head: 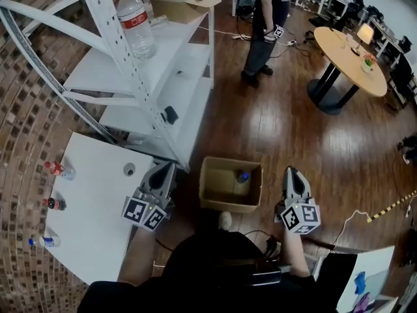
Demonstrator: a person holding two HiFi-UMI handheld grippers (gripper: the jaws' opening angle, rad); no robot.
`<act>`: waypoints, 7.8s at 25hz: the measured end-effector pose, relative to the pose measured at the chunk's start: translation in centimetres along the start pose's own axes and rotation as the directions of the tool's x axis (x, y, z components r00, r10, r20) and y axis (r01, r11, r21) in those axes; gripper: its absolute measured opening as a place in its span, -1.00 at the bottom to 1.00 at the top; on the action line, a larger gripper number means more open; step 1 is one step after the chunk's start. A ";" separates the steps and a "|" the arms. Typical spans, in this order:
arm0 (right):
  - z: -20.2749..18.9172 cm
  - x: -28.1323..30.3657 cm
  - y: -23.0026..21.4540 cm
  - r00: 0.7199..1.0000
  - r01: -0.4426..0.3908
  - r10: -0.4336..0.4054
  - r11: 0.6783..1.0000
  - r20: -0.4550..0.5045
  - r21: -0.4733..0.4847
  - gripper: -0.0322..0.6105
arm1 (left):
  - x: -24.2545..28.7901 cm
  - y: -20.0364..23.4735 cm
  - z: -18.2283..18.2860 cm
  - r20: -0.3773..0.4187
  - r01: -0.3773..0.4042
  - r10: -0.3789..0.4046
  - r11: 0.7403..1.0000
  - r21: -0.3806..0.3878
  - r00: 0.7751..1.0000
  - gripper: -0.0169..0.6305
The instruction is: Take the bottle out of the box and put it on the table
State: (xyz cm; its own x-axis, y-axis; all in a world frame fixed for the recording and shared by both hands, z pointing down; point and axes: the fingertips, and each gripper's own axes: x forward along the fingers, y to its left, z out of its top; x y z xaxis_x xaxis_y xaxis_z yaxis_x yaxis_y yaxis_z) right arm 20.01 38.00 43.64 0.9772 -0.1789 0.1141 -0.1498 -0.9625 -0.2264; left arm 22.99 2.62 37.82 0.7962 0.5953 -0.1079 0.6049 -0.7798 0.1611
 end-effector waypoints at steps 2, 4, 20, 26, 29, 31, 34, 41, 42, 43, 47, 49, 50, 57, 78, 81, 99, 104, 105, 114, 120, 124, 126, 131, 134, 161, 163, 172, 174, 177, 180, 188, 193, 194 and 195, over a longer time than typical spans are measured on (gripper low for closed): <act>0.3 0.6 -1.3 1.000 0.018 -0.018 1.000 0.008 -0.001 -0.89 | 2.0 -0.1 -0.5 -0.008 0.021 -0.021 1.000 0.004 1.000 -0.94; 0.5 1.4 -2.3 0.999 0.032 -0.032 0.999 0.012 -0.004 -0.89 | 4.0 0.1 -0.9 -0.009 0.037 -0.036 0.999 0.005 0.999 -0.94; -2.5 -1.6 -2.5 0.978 0.209 -0.208 0.978 -0.031 0.027 -0.89 | 10.1 -1.5 -6.0 -0.128 0.280 -0.287 0.958 -0.064 0.950 -0.94; -4.4 -2.6 -1.0 0.976 0.211 -0.210 0.978 -0.053 0.002 -0.89 | 8.8 -2.4 -7.8 -0.170 0.319 -0.325 0.946 -0.065 0.930 -0.94; -5.6 -2.6 -0.5 0.974 0.213 -0.212 0.977 -0.079 0.003 -0.89 | 8.0 -2.6 -8.9 -0.204 0.320 -0.327 0.945 -0.067 0.923 -0.94; -6.6 -2.3 0.0 0.974 0.206 -0.205 0.978 -0.099 0.005 -0.89 | 7.5 -2.3 -9.7 -0.219 0.314 -0.324 0.946 -0.078 0.920 -0.94; -8.4 -1.8 1.3 0.974 0.185 -0.182 0.983 -0.131 0.009 -0.89 | 6.7 -1.8 -11.3 -0.242 0.302 -0.320 0.947 -0.109 0.916 -0.94; -13.4 0.1 1.8 0.963 0.159 -0.152 0.987 -0.224 0.012 -0.89 | 6.5 -0.7 -16.5 -0.297 0.284 -0.320 0.945 -0.160 0.900 -0.94; -14.1 0.3 1.6 0.961 0.158 -0.151 0.987 -0.232 0.014 -0.89 | 6.6 -0.8 -17.4 -0.303 0.286 -0.323 0.945 -0.162 0.896 -0.94; -14.7 0.6 1.3 0.960 0.158 -0.149 0.987 -0.238 0.018 -0.89 | 6.8 -0.8 -18.4 -0.311 0.288 -0.326 0.944 -0.163 0.893 -0.94; -17.4 1.8 0.0 0.959 0.139 -0.128 0.990 -0.252 0.024 -0.89 | 8.1 -1.1 -22.2 -0.328 0.297 -0.335 0.941 -0.160 0.883 -0.94; -18.7 2.7 -0.9 0.962 0.117 -0.110 0.993 -0.251 0.016 -0.89 | 9.1 -1.3 -24.0 -0.323 0.302 -0.336 0.941 -0.153 0.885 -0.94; -19.4 3.2 -1.5 0.964 0.107 -0.101 0.994 -0.248 0.011 -0.89 | 9.5 -1.6 -24.9 -0.318 0.307 -0.339 0.940 -0.146 0.885 -0.94; -27.1 7.7 -6.6 0.982 0.046 -0.046 0.999 -0.181 -0.008 -0.89 | 12.2 -3.5 -34.2 -0.291 0.397 -0.399 0.915 -0.067 0.870 -0.94; -46.2 16.9 -13.5 0.999 -0.054 0.054 0.994 -0.002 -0.097 -0.89 | 14.9 -4.1 -64.1 -0.201 0.552 -0.540 0.834 0.001 0.817 -0.94; -46.8 16.6 -14.5 0.999 -0.043 0.043 0.996 -0.006 -0.084 -0.89 | 15.9 -4.7 -66.4 -0.240 0.570 -0.556 0.821 -0.012 0.796 -0.93; -48.0 12.5 -17.4 0.994 0.045 -0.063 0.982 -0.092 -0.184 -0.89 | 22.1 -6.8 -88.0 -0.548 0.618 -0.514 0.786 0.007 0.660 0.09; -48.6 10.9 -18.3 0.987 0.069 -0.097 0.977 -0.127 -0.203 -0.89 | 22.9 -7.8 -92.5 -0.589 0.628 -0.518 0.778 -0.022 0.620 0.12; -48.8 10.7 -18.4 0.986 0.070 -0.098 0.977 -0.134 -0.202 -0.89 | 23.0 -7.9 -93.3 -0.599 0.626 -0.516 0.779 -0.031 0.612 0.19; -50.4 9.8 -18.9 0.977 0.088 -0.107 0.990 -0.184 -0.109 -0.89 | 24.5 -7.9 -97.5 -0.651 0.572 -0.451 0.820 -0.031 0.610 0.20; -50.9 10.1 -19.4 0.971 0.087 -0.110 0.990 -0.212 -0.115 -0.89 | 24.0 -8.6 -96.1 -0.664 0.577 -0.471 0.814 -0.072 0.581 0.18; -51.1 11.3 -18.9 0.971 0.063 -0.091 0.990 -0.223 -0.127 -0.89 | 23.7 -9.6 -93.2 -0.633 0.615 -0.512 0.785 -0.071 0.581 0.18; -51.4 11.8 -18.9 0.969 0.048 -0.082 0.988 -0.231 -0.146 -0.89 | 23.4 -10.1 -91.6 -0.618 0.640 -0.530 0.766 -0.056 0.581 0.18; -51.5 12.6 -18.9 0.971 0.021 -0.058 0.987 -0.234 -0.157 -0.89 | 22.8 -10.8 -86.7 -0.565 0.666 -0.574 0.744 -0.056 0.593 0.17; -51.4 13.3 -19.1 0.972 0.020 -0.055 0.988 -0.231 -0.152 -0.89 | 22.5 -10.9 -83.5 -0.540 0.682 -0.585 0.731 -0.027 0.605 0.17; -21.3 7.9 -11.5 0.972 0.000 0.000 1.000 -0.234 -0.001 -0.89 | 18.8 -11.6 -34.0 -0.394 0.584 -0.547 0.811 -0.032 0.739 0.16; -17.5 6.0 -10.1 0.973 -0.001 0.002 1.000 -0.230 0.002 -0.89 | 17.9 -12.9 -29.3 -0.395 0.594 -0.550 0.804 -0.014 0.736 0.16; -6.3 1.6 0.5 0.969 -0.093 0.066 0.990 -0.238 -0.103 -0.89 | 12.8 -13.0 -12.0 -0.346 0.564 -0.522 0.825 0.026 0.779 0.16; -5.1 0.8 3.1 0.968 -0.116 0.090 0.988 -0.234 -0.099 -0.89 | 10.7 -11.9 -10.5 -0.344 0.537 -0.504 0.844 0.002 0.792 0.16; -3.3 1.3 6.6 0.967 -0.168 0.138 0.977 -0.215 -0.130 -0.89 | 8.9 -10.0 -6.7 -0.300 0.498 -0.474 0.867 0.002 0.828 0.16; -2.7 2.0 10.3 0.958 -0.232 0.200 0.962 -0.207 -0.144 -0.89 | 6.6 -7.9 -4.6 -0.282 0.454 -0.430 0.890 0.023 0.857 0.16; -1.3 5.6 21.6 0.890 -0.444 0.405 0.874 -0.209 -0.198 -0.89 | -0.5 -2.3 -0.3 -0.235 0.308 -0.278 0.946 0.101 0.931 0.16; -2.9 8.0 30.1 0.771 -0.631 0.580 0.750 -0.261 -0.196 -0.89 | -6.0 3.1 1.7 -0.216 0.118 -0.085 0.982 0.146 0.973 0.16; -3.2 8.4 31.6 0.744 -0.664 0.610 0.721 -0.273 -0.196 -0.89 | -7.0 4.1 2.0 -0.210 0.078 -0.045 0.985 0.152 0.977 0.16; -3.6 8.9 33.2 0.710 -0.700 0.643 0.688 -0.286 -0.193 -0.89 | -8.2 5.1 2.3 -0.202 0.032 0.001 0.987 0.158 0.979 0.16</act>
State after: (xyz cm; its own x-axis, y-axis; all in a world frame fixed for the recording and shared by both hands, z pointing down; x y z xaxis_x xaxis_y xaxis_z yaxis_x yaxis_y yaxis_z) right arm 23.15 3.69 40.58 0.5549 -0.8044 0.2122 -0.8161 -0.5759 -0.0488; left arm 19.53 -6.70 37.23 0.7780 0.6214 0.0926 0.6240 -0.7814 0.0008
